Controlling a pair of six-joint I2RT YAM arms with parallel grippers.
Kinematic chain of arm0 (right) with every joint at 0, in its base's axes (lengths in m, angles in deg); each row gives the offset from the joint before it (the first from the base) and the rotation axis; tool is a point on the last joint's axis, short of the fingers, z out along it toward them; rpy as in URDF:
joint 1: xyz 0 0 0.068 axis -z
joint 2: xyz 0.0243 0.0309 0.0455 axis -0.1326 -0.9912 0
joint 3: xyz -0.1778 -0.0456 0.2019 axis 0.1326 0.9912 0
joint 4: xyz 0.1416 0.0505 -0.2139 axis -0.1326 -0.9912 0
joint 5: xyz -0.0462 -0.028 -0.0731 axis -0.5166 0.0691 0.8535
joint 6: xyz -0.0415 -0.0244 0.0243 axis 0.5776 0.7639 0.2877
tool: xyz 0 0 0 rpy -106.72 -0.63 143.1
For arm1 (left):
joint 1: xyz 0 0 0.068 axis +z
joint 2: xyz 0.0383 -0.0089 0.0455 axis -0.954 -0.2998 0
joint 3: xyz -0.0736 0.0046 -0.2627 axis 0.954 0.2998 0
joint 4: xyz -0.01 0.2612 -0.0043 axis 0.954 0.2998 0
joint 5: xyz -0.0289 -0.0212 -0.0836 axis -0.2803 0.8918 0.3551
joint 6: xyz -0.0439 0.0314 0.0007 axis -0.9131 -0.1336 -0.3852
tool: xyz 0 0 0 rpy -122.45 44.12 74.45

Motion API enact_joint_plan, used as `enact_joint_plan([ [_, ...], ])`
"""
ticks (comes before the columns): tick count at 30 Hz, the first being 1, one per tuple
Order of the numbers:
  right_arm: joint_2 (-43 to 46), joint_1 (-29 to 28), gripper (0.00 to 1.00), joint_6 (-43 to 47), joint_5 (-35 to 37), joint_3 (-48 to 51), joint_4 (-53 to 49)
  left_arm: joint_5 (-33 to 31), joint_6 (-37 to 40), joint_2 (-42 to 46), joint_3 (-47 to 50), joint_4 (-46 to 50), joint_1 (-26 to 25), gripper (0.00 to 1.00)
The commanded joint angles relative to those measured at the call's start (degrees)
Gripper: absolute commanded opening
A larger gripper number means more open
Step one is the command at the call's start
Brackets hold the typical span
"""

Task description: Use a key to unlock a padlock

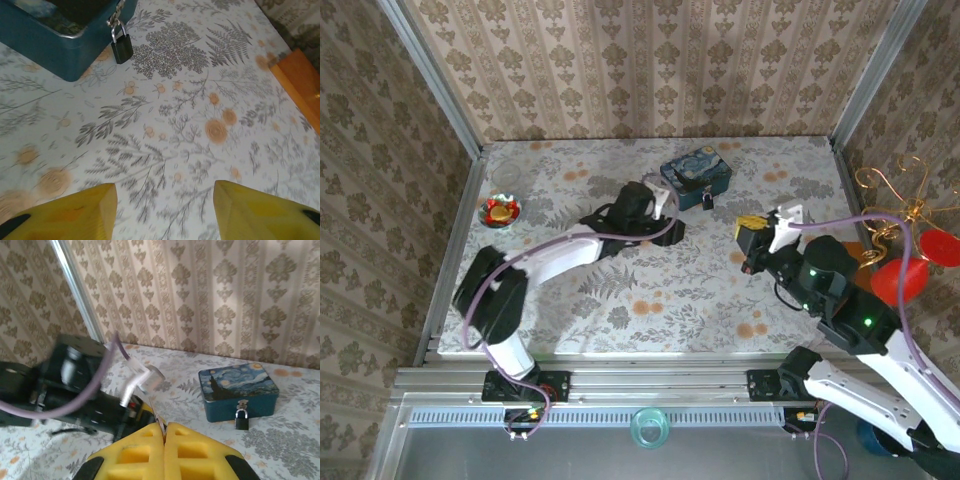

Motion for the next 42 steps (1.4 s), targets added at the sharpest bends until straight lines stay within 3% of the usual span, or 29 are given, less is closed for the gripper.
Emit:
enact_joint_plan([
  [1, 2.55, 0.11, 0.0, -1.85, 4.07, -1.64, -4.6, -0.29, -9.11, -7.49, -6.63, -4.64, -0.76, 0.54],
  [6, 7.27, 0.15, 0.0, -2.65, 6.9, 1.63, -4.36, -3.58, -13.27, -18.84, -16.72, -5.53, -1.76, 0.56],
  [12, 11.71, 0.15, 0.0, -2.89, 6.88, 5.08, -3.95, -13.28, -11.77, -28.81, -27.46, -4.44, -3.6, 0.58],
  [20, 16.26, 0.18, 0.0, -1.27, 7.35, 9.39, -1.47, -22.0, -15.92, -40.6, -40.73, -1.71, -4.28, 0.6],
  [31, 19.36, 0.15, 0.0, 1.24, 7.56, 13.01, -0.7, -31.59, -18.91, -53.06, -63.35, 15.85, -5.4, 0.64],
  [36, 19.88, 0.17, 0.0, 0.87, 7.14, 14.07, -0.04, -34.4, -21.79, -58.86, -73.17, 22.46, -5.21, 0.6],
  [42, 20.04, 0.17, 0.0, 0.19, 6.19, 14.62, -0.08, -37.31, -24.45, -59.81, -73.31, 21.86, -4.63, 0.5],
])
